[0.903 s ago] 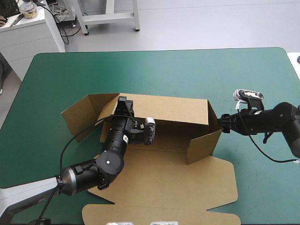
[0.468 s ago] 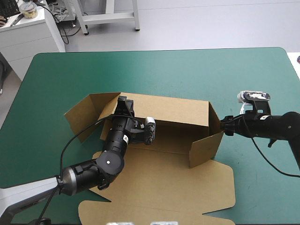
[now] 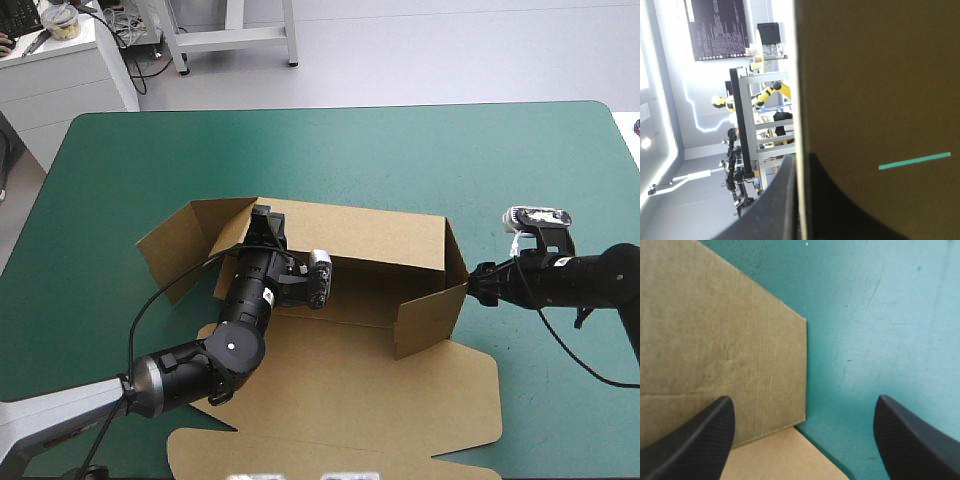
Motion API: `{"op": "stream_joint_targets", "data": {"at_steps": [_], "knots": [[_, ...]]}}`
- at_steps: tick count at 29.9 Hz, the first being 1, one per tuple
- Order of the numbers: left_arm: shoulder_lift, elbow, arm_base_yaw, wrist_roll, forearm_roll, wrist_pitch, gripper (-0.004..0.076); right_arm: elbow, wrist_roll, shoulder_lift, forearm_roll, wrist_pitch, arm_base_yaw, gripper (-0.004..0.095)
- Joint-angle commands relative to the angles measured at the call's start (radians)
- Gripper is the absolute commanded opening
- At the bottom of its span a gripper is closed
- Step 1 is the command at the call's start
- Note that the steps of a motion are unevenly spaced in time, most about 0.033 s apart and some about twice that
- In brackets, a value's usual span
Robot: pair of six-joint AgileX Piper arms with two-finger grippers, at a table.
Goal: Fold the box
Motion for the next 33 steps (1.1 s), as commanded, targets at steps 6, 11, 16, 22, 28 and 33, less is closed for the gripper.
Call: {"op": "stream_joint_targets", "data": {"at_steps": [6, 11, 16, 22, 28, 33], "knots": [[-0.03, -0.02, -0.007, -0.017, 0.021, 0.043, -0.001, 0.061, -0.105, -0.133, 0.051, -0.015, -0.003, 0.0714], [-0.03, -0.02, -0.007, -0.029, 0.021, 0.056, -0.001, 0.11, -0.285, -0.162, 0.199, -0.02, -0.003, 0.0714], [-0.03, -0.02, -0.005, -0.029, 0.021, 0.058, -0.001, 0.138, -0.469, -0.142, 0.302, -0.092, -0.003, 0.0714], [-0.03, -0.02, -0.005, -0.029, 0.021, 0.058, -0.001, 0.138, -0.599, -0.09, 0.391, -0.092, -0.003, 0.0714], [-0.03, -0.02, -0.005, -0.038, 0.021, 0.06, -0.001, 0.185, -0.696, -0.097, 0.534, -0.106, -0.001, 0.0714], [-0.03, -0.025, -0.005, -0.038, 0.021, 0.069, -0.001, 0.289, -0.753, -0.136, 0.646, -0.184, -0.001, 0.0714]]}}
